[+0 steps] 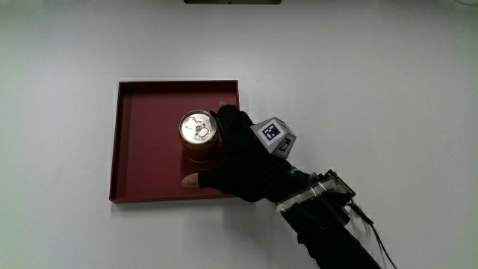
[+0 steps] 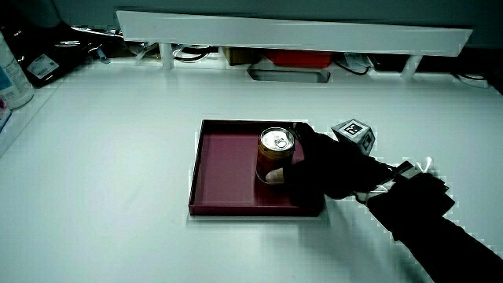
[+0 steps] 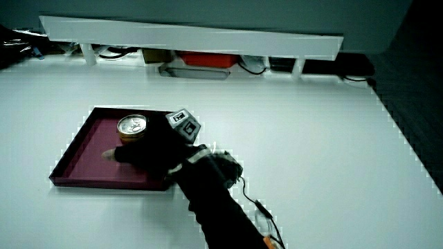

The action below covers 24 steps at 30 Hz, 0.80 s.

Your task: Pick red bull from plate

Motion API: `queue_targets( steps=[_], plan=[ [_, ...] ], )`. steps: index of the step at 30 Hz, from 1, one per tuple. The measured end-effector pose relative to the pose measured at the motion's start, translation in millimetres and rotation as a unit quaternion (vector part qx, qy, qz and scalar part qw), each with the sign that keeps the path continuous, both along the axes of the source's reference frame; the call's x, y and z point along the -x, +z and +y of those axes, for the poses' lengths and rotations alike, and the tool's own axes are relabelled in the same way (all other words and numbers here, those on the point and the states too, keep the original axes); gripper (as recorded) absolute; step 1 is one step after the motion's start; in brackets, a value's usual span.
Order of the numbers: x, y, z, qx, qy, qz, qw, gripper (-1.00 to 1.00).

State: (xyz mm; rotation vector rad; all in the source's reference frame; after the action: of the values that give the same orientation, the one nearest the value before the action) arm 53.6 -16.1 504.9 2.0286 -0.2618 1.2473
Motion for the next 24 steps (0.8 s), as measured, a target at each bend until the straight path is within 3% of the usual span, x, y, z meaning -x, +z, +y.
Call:
queue_targets(
  steps=[6, 7, 8, 11, 12, 13, 14, 15, 16, 17, 18, 24],
  plan=[
    [-1.2, -0.3, -0.2, 0.003, 0.015, -0.008, 0.9999, 0.0],
    [-1.6, 3.8, -0.3, 0.027, -0.003, -0.03, 0.9992, 0.03],
    [-2.3, 3.6, -0.1, 0.001, 0.018, -0.007, 0.9998, 0.06],
    [-3.6, 5.8, 0.2, 0.0, 0.022, -0.004, 0.9998, 0.14],
    [-3.4, 4.3, -0.4, 0.029, 0.006, -0.027, 0.9992, 0.17],
    [-4.8, 4.7, 0.0, -0.001, 0.036, -0.007, 0.9993, 0.19],
    [-5.6, 6.8, -0.4, -0.001, 0.039, -0.004, 0.9992, 0.22],
    [-5.7, 9.3, -1.2, 0.024, 0.021, -0.03, 0.999, 0.25],
    [-6.7, 6.5, -0.9, -0.001, 0.052, -0.006, 0.9986, 0.28],
    [-7.2, 6.7, -1.0, 0.011, 0.055, -0.006, 0.9984, 0.31],
    [-8.8, 9.2, -0.7, -0.006, 0.07, -0.005, 0.9975, 0.33],
    [-12.5, 7.6, 1.1, -0.021, 0.117, -0.003, 0.9928, 0.5]
  ],
)
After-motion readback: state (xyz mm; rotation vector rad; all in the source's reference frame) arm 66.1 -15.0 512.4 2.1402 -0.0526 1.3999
